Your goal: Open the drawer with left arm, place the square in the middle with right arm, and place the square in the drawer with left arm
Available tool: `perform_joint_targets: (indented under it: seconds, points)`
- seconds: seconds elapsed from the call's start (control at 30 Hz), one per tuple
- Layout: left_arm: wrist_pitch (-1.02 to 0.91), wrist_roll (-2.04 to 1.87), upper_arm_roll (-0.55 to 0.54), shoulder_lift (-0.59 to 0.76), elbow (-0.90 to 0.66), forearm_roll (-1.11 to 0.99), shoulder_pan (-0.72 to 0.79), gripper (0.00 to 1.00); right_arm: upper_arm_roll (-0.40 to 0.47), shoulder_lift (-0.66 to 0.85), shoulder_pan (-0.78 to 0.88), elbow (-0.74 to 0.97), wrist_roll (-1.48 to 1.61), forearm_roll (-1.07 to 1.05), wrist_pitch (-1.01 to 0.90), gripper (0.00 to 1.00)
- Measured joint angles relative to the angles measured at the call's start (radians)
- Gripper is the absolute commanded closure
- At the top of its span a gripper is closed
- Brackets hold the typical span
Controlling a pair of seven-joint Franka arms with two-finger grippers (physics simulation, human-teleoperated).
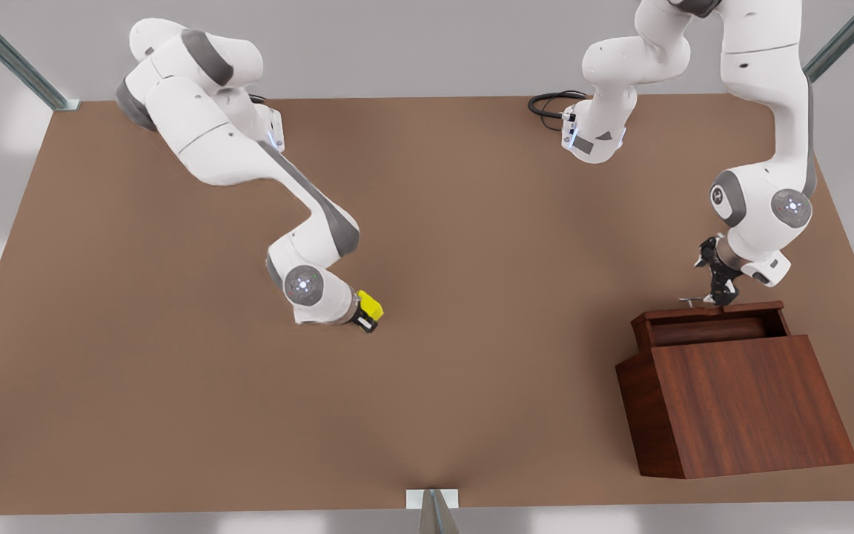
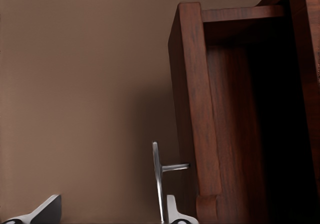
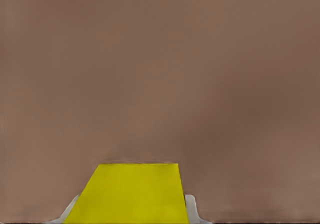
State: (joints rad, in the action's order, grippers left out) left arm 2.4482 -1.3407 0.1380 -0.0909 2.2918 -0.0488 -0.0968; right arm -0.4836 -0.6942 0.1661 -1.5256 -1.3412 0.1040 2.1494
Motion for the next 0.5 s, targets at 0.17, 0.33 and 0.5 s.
perform_joint_targets:
  seconds: [0.17, 0.33, 0.5]
  points:
    - [-0.015, -0.002, 0.000, 0.008, 0.011, 0.000, 0.000, 0.00, 0.059, -0.174, 0.295, 0.263, -0.301, 0.028, 0.012, 0.39]
    - [-0.019, -0.001, 0.000, 0.008, 0.014, 0.000, 0.000, 0.00, 0.152, -0.320, 0.471, 0.461, -0.426, 0.024, 0.015, 0.36]
    - [-0.029, -0.001, 0.000, 0.017, 0.032, 0.000, 0.000, 0.00, 0.152, -0.353, 0.513, 0.462, -0.534, 0.024, 0.018, 0.36]
